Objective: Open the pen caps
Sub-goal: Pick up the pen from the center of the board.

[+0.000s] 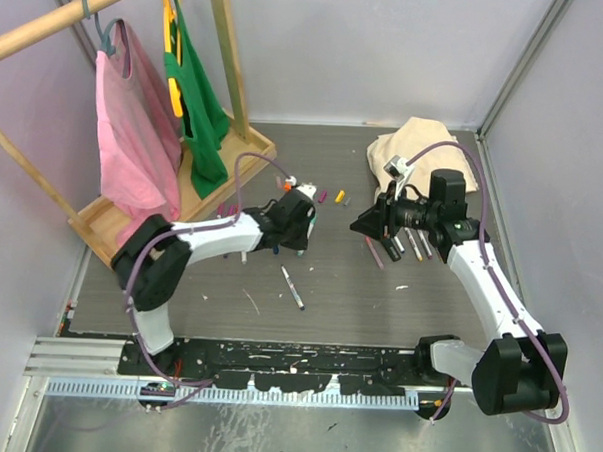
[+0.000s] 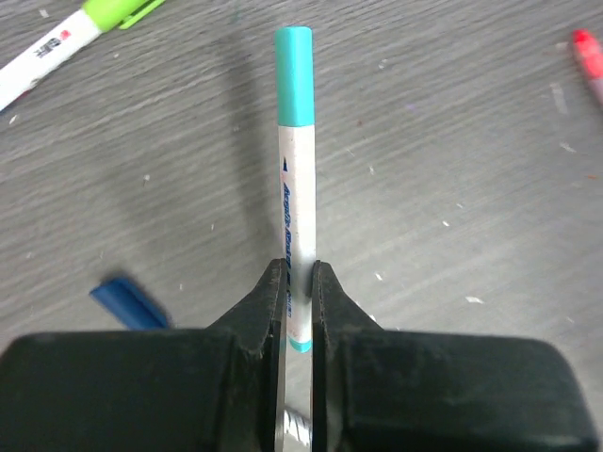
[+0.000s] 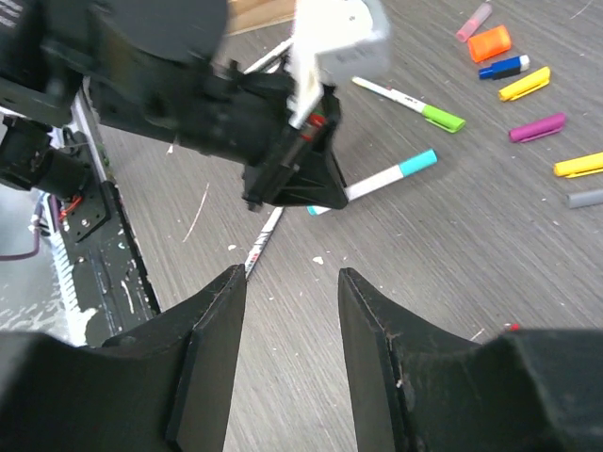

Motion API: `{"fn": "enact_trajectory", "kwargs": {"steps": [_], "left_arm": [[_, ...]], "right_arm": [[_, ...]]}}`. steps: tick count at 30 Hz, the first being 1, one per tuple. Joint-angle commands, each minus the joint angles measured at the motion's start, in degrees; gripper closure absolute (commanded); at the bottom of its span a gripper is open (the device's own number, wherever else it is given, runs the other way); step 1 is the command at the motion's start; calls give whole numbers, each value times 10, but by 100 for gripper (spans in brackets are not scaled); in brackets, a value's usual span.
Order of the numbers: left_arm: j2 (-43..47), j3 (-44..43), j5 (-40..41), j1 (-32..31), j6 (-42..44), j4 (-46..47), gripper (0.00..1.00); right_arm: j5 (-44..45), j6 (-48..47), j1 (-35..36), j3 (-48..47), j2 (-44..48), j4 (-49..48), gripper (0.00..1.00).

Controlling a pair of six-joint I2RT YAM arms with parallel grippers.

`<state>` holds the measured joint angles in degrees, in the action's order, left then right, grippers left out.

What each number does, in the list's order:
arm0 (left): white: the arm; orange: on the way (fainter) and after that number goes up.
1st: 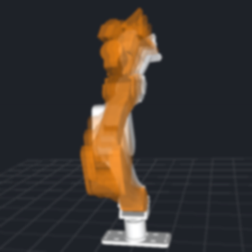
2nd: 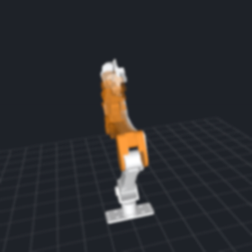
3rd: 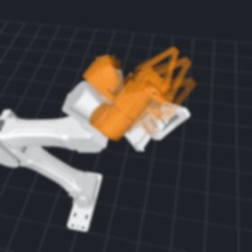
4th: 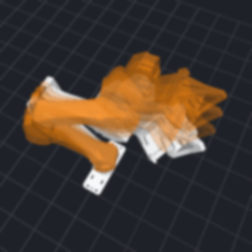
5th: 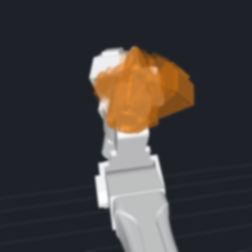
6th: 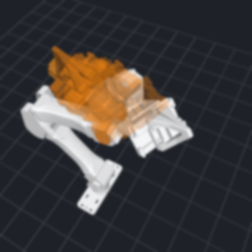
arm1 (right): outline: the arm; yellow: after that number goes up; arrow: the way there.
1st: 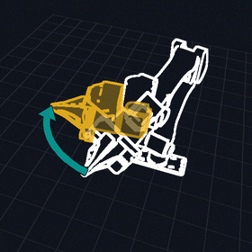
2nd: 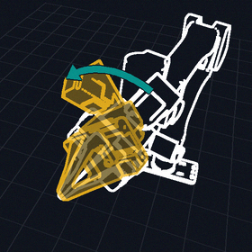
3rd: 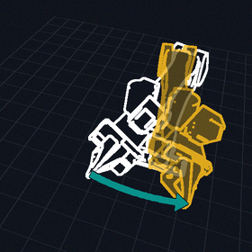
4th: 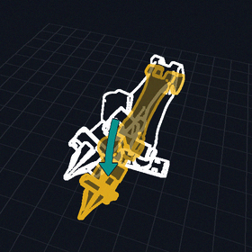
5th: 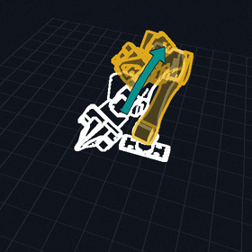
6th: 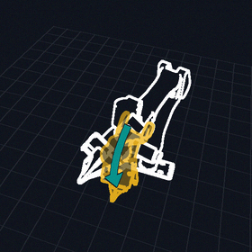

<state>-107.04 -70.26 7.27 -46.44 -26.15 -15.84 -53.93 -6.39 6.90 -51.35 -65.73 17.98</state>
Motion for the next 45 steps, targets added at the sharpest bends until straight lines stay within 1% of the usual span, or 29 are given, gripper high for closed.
{"fn": "enact_trajectory", "kwargs": {"steps": [1, 3, 6, 11, 15, 20, 22, 25, 29, 35, 45], "left_arm": [[127, 86, -20, 0, -46, 182, 100], [168, 147, -38, -1, -66, 273, 100], [215, 217, -55, -4, -100, 392, 100], [259, 298, -54, -23, -127, 551, 100], [263, 340, -36, -53, -134, 673, 100], [245, 363, -6, -94, -118, 800, 100], [238, 367, 6, -107, -106, 836, 100], [228, 363, 15, -124, -88, 864, 100], [212, 352, 17, -138, -76, 874, 100], [198, 345, 17, -146, -76, 886, 100], [193, 335, 13, -151, -81, 886, 100]], "right_arm": [[-48, 35, -2, 10, -1, -59, 50], [-62, 49, -3, 17, 1, -77, 50], [-90, 77, -2, 30, 8, -112, 50], [-118, 152, -4, 62, 27, -200, 50], [-130, 212, -5, 88, 31, -280, 48], [-125, 306, -5, 138, 36, -413, 41], [-116, 327, -5, 146, 36, -433, 40], [-110, 355, -5, 153, 36, -456, 39], [-109, 414, -5, 169, 40, -516, 40], [-108, 447, -5, 178, 44, -547, 41], [-105, 454, 0, 184, 44, -539, 57]]}}
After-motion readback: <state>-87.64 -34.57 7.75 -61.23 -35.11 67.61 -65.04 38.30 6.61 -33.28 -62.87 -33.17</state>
